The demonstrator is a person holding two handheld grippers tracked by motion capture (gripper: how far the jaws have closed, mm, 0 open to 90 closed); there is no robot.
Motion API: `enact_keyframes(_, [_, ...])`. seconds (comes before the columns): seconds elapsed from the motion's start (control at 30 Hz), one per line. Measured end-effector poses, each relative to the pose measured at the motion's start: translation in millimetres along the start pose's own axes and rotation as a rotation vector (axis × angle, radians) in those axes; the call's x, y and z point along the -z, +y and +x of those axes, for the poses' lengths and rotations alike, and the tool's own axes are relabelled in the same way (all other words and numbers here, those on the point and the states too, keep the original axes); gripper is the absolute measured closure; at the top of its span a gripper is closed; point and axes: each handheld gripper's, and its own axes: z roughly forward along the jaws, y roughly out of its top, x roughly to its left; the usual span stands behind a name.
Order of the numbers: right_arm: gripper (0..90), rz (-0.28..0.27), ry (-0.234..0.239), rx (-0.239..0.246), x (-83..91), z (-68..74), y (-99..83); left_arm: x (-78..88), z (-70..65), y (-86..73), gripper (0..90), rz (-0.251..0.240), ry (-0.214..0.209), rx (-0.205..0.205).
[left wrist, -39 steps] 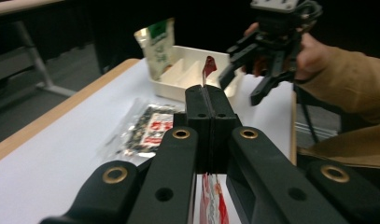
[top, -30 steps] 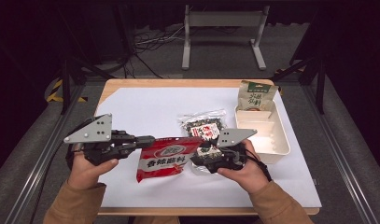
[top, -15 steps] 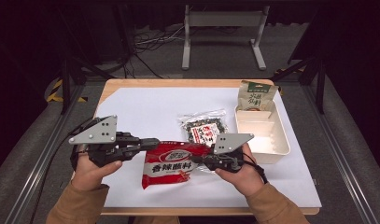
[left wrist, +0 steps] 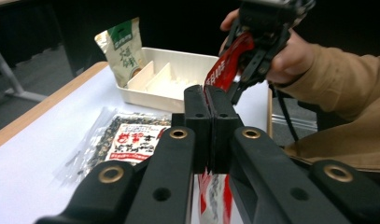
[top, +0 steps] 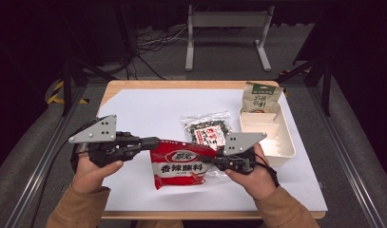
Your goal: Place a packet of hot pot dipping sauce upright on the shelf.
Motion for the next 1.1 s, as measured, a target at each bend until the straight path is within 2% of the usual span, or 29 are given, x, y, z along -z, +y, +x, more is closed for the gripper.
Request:
enact_keyframes(0.13, [89.6,0.019,-0.008,0.013,7.2,-0.4,6.1,-1.2,0.9,-0.5,77.0,-0.012,0.023,0.028])
enact_keyframes(0.17, [89.6,0.019,-0.008,0.013,7.2,-0.4,6.1,-1.8,1.2,-0.4,77.0,-0.008,0.034,0.030])
enact_keyframes(0.23, [89.6,0.031,-0.023,0.023,14.1,-2.4,11.2,-3.3,1.1,-0.5,68.5,0.004,0.063,0.027])
enact_keyframes(0.27, [89.6,0.031,-0.023,0.023,14.1,-2.4,11.2,-4.0,1.4,-0.6,68.5,0.005,0.067,0.028])
enact_keyframes(0.33, [89.6,0.037,-0.029,0.026,18.4,-4.3,14.1,-4.5,2.2,-0.8,59.6,0.003,0.092,0.030])
enact_keyframes(0.43, [89.6,0.050,-0.033,0.032,24.5,-7.3,17.9,-4.7,4.0,-1.7,48.9,-0.003,0.089,0.029])
enact_keyframes(0.63, [89.6,0.086,-0.042,0.054,33.5,-11.2,23.1,-6.6,6.5,-4.6,41.1,-0.002,0.125,0.025])
enact_keyframes(0.93, [89.6,0.072,-0.059,0.036,48.9,-20.7,22.4,-0.7,12.1,-8.3,36.9,-0.016,0.153,0.031])
enact_keyframes(1.1, [89.6,0.070,-0.083,0.039,60.8,-27.1,25.2,1.3,18.2,-14.1,36.2,-0.007,0.181,0.052])
